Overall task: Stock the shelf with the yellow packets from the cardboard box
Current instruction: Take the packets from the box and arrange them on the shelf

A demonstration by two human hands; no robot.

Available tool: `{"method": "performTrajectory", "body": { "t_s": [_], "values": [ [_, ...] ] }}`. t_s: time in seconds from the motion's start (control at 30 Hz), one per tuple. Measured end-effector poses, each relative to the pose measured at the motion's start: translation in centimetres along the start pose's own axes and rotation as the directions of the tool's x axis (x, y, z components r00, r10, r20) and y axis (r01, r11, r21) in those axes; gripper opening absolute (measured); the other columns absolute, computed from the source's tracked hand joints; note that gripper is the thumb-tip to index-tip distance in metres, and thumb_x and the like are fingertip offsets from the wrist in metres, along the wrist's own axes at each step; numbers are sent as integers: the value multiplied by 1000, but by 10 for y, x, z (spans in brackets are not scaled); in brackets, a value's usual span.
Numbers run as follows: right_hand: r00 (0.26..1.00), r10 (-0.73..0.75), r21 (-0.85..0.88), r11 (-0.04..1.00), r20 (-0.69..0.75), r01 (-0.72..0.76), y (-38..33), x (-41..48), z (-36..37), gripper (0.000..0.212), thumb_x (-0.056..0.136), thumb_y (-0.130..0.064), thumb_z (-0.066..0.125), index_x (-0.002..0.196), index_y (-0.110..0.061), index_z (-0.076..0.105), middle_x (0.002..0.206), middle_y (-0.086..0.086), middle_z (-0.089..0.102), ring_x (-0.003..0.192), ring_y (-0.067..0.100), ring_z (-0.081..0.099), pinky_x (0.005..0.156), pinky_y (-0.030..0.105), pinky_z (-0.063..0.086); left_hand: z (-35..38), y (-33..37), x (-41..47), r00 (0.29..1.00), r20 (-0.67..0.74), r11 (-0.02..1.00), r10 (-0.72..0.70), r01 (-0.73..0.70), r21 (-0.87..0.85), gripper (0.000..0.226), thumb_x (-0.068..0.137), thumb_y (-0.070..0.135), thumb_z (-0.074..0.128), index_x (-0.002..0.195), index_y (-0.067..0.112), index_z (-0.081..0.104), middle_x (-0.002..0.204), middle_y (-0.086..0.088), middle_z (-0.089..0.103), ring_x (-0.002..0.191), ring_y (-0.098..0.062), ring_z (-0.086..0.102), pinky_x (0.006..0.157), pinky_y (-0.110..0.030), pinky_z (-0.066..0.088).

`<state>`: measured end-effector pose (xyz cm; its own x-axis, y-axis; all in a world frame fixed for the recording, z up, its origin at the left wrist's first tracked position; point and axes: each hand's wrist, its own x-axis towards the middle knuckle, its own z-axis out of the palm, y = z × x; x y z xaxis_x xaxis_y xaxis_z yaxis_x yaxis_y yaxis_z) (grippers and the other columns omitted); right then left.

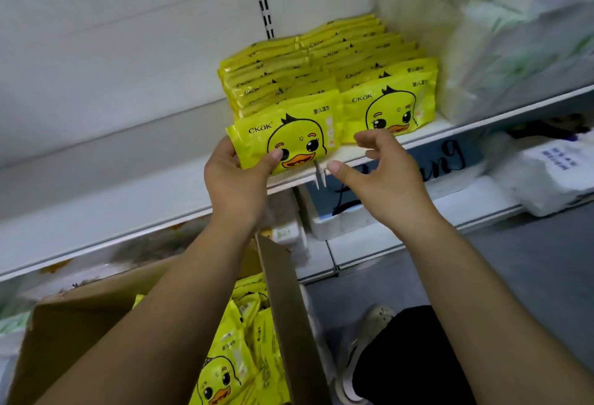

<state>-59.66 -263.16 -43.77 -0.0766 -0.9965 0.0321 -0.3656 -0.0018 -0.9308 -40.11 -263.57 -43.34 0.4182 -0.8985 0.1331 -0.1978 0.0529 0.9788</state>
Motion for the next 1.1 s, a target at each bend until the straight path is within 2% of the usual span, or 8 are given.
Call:
{"method": "performTrajectory", "body": {
  "t_s": [0.1,0.23,0.4,0.63,0.8,0.9,1.0,1.1],
  "values": [
    [1000,-15,-90,996,17,16,1,8,5,51,86,-41,76,131,-27,56,125,-13,52,127,13,47,99,28,39,10,-18,11,996,-32,978,80,-73,193,37,82,23,86,113,16,67,102,5,69,98,-17,69,85,-32,55],
    [999,-12,-163,986,51,20,2,15,10,47,87,-39,75,130,-27,60,125,-10,55,129,13,45,95,26,36,12,-37,20,973,-81,817,217,-136,561,51,74,54,85,101,16,63,101,4,53,109,-29,49,82,-34,31],
    [1000,-13,-199,980,20,17,1,15,16,46,87,-38,75,128,-24,60,125,-7,52,128,15,45,92,25,35,9,-39,13,984,-113,885,141,-75,459,59,72,57,86,107,27,50,107,7,51,104,-14,44,94,-44,41],
    [990,-100,-205,976,-99,78,-3,-11,37,41,86,-34,76,122,-18,63,123,-2,53,122,20,48,93,24,37,-29,-41,-7,995,-59,896,86,-51,441,58,83,50,80,126,18,57,117,10,49,118,-18,51,104,-52,42],
    [990,-109,-197,972,86,125,-7,-58,73,41,85,-35,77,121,-19,63,117,-6,55,117,16,51,97,28,43,-86,-51,-35,994,-50,852,100,-60,521,44,90,38,76,124,14,63,122,-1,62,121,-23,54,102,-52,45],
    [956,-102,-210,964,274,163,-16,-87,97,40,85,-38,77,120,-25,62,115,-10,56,113,10,51,89,19,39,-130,-63,-62,994,8,788,112,-93,608,38,91,34,76,121,14,66,122,-3,66,119,-26,57,101,-49,46],
    [905,-46,-181,974,424,134,-22,-114,128,38,85,-36,77,118,-23,64,118,-8,61,108,6,56,81,11,38,-179,-79,-91,995,50,693,81,-92,715,41,93,42,71,120,11,68,126,-6,67,121,-28,58,101,-45,45],
    [831,55,-242,965,554,98,-13,-133,165,41,86,-34,77,121,-17,64,121,-3,64,110,8,58,84,21,44,-226,-92,-123,998,65,609,6,-55,791,49,91,52,57,117,12,71,127,-6,67,122,-30,58,100,-46,43]
  ]
}}
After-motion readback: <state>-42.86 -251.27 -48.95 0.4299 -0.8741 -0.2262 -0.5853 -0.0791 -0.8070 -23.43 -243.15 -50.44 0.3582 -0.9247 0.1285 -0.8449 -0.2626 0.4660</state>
